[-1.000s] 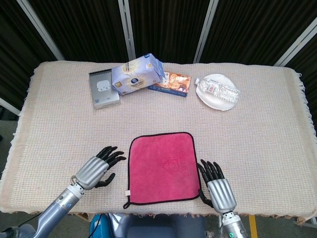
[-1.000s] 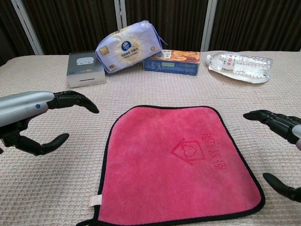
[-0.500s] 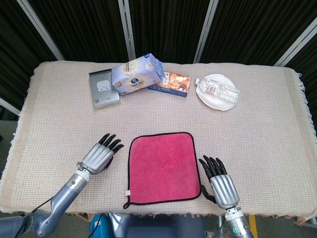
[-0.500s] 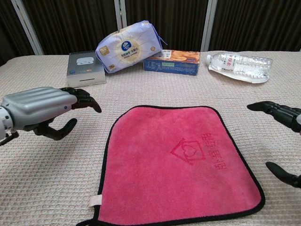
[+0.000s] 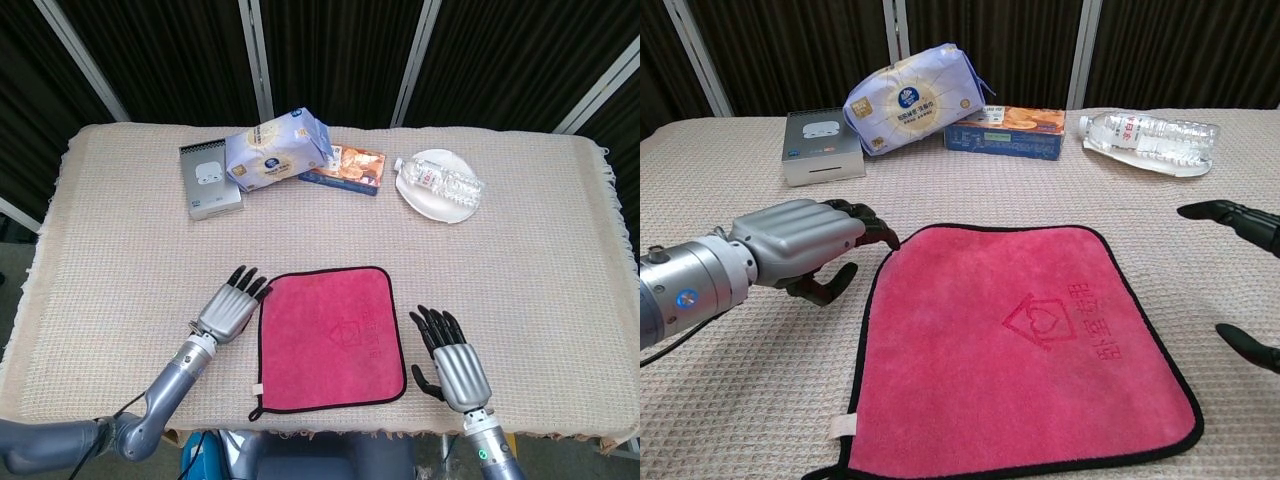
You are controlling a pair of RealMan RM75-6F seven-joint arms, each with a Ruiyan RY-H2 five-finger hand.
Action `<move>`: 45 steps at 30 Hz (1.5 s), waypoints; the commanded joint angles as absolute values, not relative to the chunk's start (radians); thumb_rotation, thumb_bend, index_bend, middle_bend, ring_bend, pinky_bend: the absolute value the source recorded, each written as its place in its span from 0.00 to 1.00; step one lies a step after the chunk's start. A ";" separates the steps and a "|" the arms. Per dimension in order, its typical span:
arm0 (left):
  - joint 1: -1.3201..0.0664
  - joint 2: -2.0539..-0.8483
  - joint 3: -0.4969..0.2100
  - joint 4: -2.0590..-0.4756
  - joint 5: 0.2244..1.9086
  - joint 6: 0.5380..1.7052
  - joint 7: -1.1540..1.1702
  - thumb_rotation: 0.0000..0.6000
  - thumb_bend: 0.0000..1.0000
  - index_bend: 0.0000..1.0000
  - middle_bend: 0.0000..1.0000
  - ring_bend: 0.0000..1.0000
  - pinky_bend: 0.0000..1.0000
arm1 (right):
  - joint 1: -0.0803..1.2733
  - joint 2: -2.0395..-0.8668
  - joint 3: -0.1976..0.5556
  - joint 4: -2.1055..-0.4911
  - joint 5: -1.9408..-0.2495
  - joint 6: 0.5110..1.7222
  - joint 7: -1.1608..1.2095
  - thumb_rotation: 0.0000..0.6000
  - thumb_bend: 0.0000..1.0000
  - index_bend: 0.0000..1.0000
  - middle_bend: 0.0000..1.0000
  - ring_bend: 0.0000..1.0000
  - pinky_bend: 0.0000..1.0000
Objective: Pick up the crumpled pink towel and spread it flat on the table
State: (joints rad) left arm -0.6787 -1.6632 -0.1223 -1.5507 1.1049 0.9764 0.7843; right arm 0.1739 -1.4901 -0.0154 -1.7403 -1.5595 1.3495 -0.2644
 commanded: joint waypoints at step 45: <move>-0.729 -1.638 -0.035 -1.492 1.079 1.027 0.917 1.00 0.75 0.14 0.09 0.00 0.03 | 0.163 -1.509 -0.045 -1.725 -1.590 1.361 -0.234 1.00 0.41 0.00 0.00 0.00 0.00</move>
State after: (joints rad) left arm -0.7288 -1.6399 -0.0331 -1.4897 1.0761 1.0250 0.9216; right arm 0.1633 -1.5088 -0.0454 -1.7252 -1.5902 1.3608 -0.2340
